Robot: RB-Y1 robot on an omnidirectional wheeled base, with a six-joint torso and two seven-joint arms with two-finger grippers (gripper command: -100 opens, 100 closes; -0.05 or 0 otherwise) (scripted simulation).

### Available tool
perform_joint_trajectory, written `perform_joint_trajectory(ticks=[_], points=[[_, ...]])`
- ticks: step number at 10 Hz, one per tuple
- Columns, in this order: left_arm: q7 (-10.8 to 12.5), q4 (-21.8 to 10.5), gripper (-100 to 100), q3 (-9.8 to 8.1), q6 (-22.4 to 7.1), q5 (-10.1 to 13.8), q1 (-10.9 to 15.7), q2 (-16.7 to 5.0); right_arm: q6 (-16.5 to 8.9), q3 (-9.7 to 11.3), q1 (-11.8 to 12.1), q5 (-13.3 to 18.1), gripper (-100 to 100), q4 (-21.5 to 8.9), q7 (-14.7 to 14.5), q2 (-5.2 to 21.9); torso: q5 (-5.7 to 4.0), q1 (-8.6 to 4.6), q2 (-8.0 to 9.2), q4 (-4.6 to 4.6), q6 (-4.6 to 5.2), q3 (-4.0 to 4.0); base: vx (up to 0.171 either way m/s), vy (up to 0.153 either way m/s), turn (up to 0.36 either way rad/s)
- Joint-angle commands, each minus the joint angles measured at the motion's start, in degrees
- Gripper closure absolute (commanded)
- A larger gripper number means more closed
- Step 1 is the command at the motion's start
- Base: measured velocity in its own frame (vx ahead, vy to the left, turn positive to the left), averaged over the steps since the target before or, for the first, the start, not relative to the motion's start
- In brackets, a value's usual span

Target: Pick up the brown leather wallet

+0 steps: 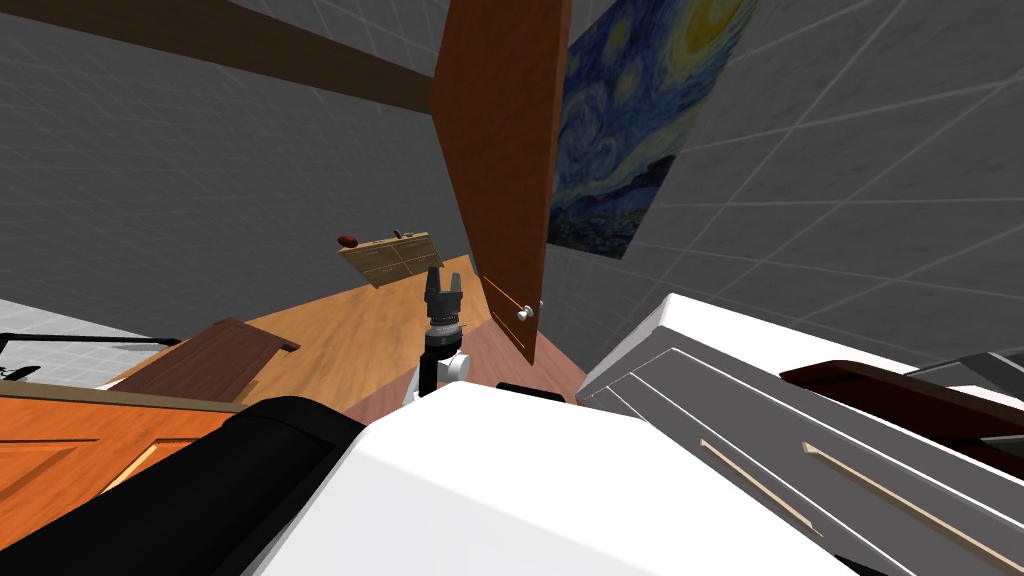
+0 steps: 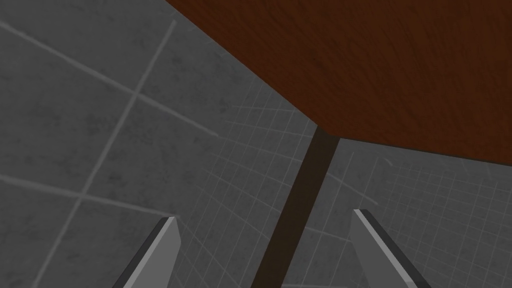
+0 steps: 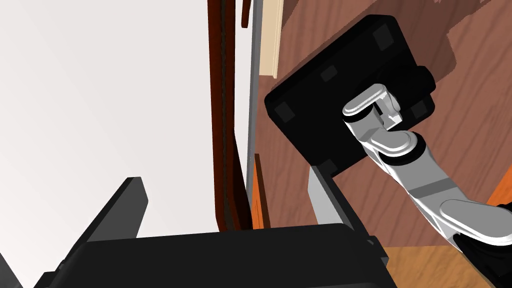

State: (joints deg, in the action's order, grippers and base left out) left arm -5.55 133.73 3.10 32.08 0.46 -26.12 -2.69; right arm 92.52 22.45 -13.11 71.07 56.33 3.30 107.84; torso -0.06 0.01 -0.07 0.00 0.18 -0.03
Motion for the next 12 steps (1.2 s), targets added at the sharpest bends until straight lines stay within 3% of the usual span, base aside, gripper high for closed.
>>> perform_joint_trajectory(ticks=[1, 2, 6, 7, 8, 10, 11, 12], points=[[0.0, 0.0, 0, 0.0, 0.0, 0.0, 0.0, 0.0, 0.0, 0.0, 0.0, 0.0, -100, 0.0, 0.0, 0.0, 0.0, 0.0, 0.0, 0.0, 0.0, 0.0, -0.009, 0.006, 0.001], [0.0, 0.0, 0, 0.0, 0.0, 0.0, 0.0, 0.0, -0.4, 0.1, 0.1, -0.2, 100, 0.1, 0.0, 0.0, 0.0, -0.02, -0.02, 0.0, 0.0, -0.01, 0.0, 0.0, 0.0], [0.0, 0.0, 0, 0.0, 0.0, 0.0, 0.0, 0.0, -0.3, 0.1, 0.1, -0.1, 100, 0.0, 0.0, 0.0, -0.02, -0.03, -0.04, -0.01, 0.0, -0.02, 0.0, 0.0, 0.0], [0.0, 0.0, 0, 0.0, 0.0, 0.0, 0.0, 0.0, -0.3, 0.1, 0.1, -0.1, 0, 0.0, 0.0, 0.0, -0.02, -0.03, -0.05, -0.01, 0.0, -0.03, 0.0, 0.0, 0.0], [0.0, 0.0, 0, 0.0, 0.0, 0.0, 0.0, 0.0, 1.4, -0.4, -1.0, 0.3, 100, 0.1, 0.3, 0.6, -0.02, -0.03, -0.05, -0.01, 0.0, -0.03, 0.017, -0.011, -0.015], [0.0, 0.0, 0, 0.0, 0.0, 0.0, 0.0, 0.0, 2.5, -0.6, -1.5, 0.1, 100, 0.2, 0.5, 1.4, 0.02, -0.05, -0.12, -0.02, 0.0, -0.07, 0.027, -0.023, -0.009], [0.0, 0.0, 0, 0.0, 0.0, 0.0, 0.0, 0.0, 1.2, 0.0, -0.4, -1.2, 100, 0.9, 0.5, 1.9, 0.01, -0.06, -0.13, -0.03, 0.01, -0.08, 0.01, -0.01, 0.0], [0.0, 0.0, 0, 0.0, 0.0, 0.0, 0.0, 0.0, 1.2, 0.0, -0.4, -1.3, 0, 1.0, 0.6, 2.0, -0.02, -0.05, -0.11, -0.04, 0.0, -0.07, 0.0, 0.0, 0.0]])
